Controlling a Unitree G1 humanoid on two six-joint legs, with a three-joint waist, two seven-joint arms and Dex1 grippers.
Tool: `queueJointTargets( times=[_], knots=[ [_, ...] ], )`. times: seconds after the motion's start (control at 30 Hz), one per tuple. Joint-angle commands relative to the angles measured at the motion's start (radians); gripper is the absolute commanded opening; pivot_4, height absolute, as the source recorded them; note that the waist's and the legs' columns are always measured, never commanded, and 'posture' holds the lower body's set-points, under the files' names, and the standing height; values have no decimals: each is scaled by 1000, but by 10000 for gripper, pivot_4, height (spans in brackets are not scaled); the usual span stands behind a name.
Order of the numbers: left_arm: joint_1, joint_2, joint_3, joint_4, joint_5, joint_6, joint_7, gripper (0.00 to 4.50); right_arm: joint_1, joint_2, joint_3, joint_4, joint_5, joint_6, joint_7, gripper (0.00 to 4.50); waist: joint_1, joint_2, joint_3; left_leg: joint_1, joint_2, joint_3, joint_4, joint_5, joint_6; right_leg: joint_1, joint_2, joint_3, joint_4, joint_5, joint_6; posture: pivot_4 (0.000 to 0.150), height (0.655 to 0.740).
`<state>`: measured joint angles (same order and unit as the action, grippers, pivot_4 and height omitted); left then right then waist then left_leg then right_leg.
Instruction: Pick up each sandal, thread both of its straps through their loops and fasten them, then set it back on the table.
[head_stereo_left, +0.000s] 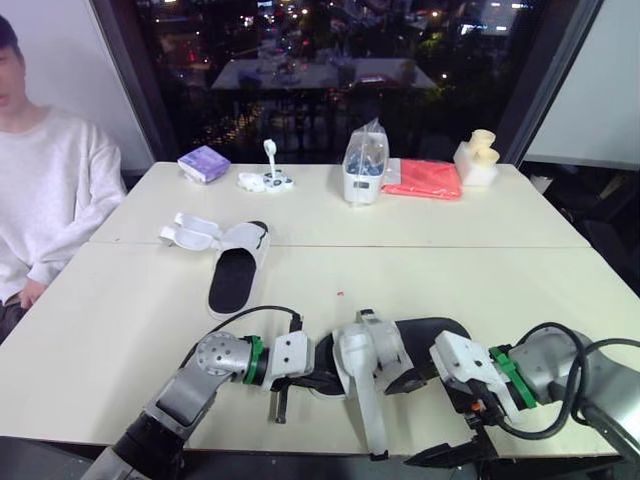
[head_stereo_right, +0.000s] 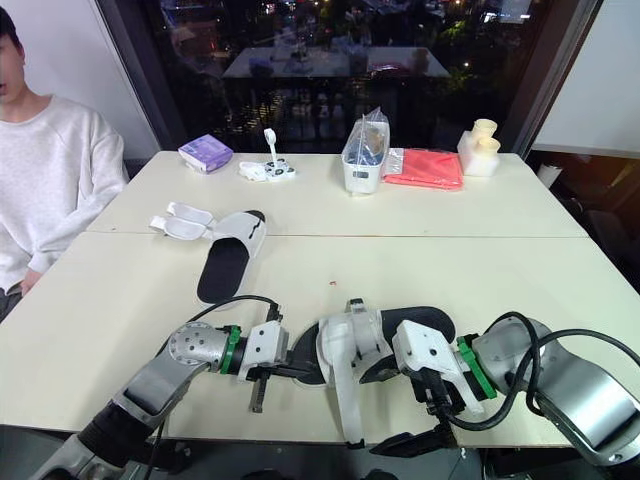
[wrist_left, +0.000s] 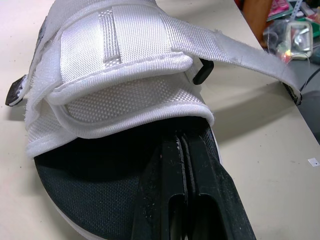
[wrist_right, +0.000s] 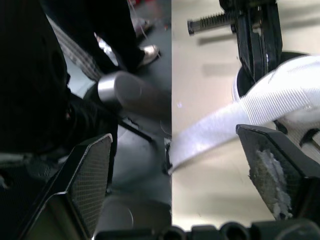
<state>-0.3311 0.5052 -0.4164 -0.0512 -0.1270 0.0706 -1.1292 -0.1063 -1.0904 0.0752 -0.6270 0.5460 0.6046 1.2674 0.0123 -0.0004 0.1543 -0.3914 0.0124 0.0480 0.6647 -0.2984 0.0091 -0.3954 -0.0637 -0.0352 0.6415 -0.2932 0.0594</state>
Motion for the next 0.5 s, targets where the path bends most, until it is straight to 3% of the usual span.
queueJointTargets(
  times=[0.03,0.2,0.5],
  knots=[
    [16,12,-36,36,38,17,-14,0,15,-39,-31,23,15,18,25,44410,0,0,0,0,0,0,0,0,0,0,0,0,0,0,0,1500,7400],
    [6,7,-35,42,37,19,-16,0,-32,-22,14,109,64,199,-24,44410,-1,0,0,0,0,0,0,0,0,0,0,0,0,0,0,1500,7400],
    [8,8,-31,33,38,26,-14,0,-150,164,78,195,202,531,-145,44410,0,0,0,0,0,0,0,0,0,0,0,0,-1,0,0,1500,7400]
  ],
)
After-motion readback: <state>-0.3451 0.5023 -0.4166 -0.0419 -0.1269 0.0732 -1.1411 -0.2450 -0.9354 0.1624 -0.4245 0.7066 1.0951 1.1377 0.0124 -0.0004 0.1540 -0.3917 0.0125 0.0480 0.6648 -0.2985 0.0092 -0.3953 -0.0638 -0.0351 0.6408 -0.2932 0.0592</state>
